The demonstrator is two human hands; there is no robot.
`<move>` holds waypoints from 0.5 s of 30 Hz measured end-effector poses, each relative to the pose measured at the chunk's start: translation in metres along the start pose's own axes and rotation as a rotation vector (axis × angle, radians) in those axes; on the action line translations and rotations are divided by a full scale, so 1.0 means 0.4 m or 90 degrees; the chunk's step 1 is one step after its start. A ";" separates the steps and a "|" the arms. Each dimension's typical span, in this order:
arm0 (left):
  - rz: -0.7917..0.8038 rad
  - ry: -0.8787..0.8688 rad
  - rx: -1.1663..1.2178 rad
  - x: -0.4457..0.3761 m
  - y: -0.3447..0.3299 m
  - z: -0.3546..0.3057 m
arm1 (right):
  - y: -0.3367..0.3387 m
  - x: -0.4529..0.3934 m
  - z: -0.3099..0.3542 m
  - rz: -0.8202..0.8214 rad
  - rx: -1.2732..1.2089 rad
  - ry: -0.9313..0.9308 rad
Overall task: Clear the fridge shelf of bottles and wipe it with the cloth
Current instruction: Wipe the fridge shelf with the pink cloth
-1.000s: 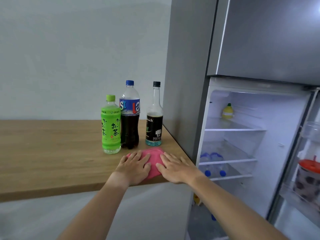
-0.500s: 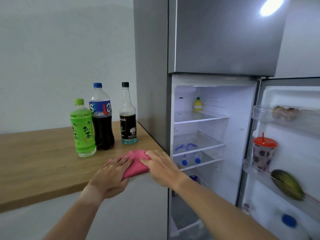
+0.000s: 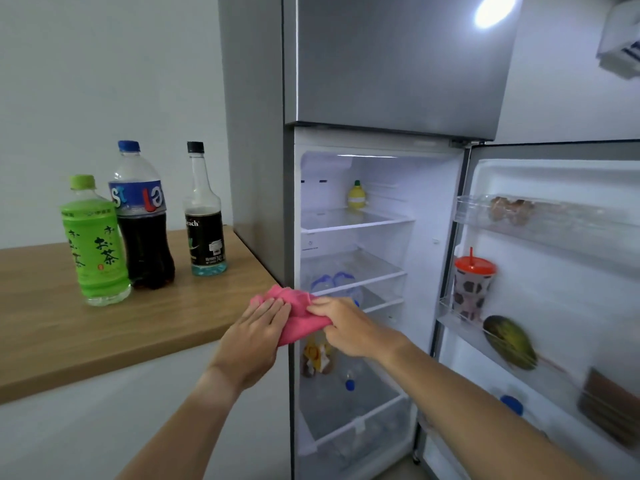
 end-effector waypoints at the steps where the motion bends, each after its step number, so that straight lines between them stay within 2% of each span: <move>1: -0.018 -0.030 0.002 -0.021 -0.009 -0.030 | 0.014 0.017 -0.025 0.000 0.005 0.000; 2: -0.026 -0.056 0.011 -0.045 -0.023 -0.063 | 0.025 0.030 -0.061 0.000 0.015 -0.007; 4: 0.020 -0.046 0.055 -0.102 -0.069 -0.125 | 0.051 0.046 -0.141 -0.015 0.054 -0.035; 9: 0.193 0.125 0.184 -0.257 -0.278 -0.194 | 0.031 0.027 -0.402 -0.011 0.075 -0.166; 13: 0.284 0.242 0.121 -0.383 -0.472 -0.145 | -0.020 -0.079 -0.587 0.045 0.042 -0.242; 15: 0.260 0.330 0.213 -0.450 -0.551 -0.100 | -0.030 -0.179 -0.659 0.089 0.024 -0.279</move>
Point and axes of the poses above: each hand's wrist, its own x-axis away from the middle knuckle, its own y-axis out of the back of the hand, z = x × y, the point moved 5 cm from there along -x, towards the middle knuckle, and after that the axes turned 10 degrees about x, right-handed, at the moved point
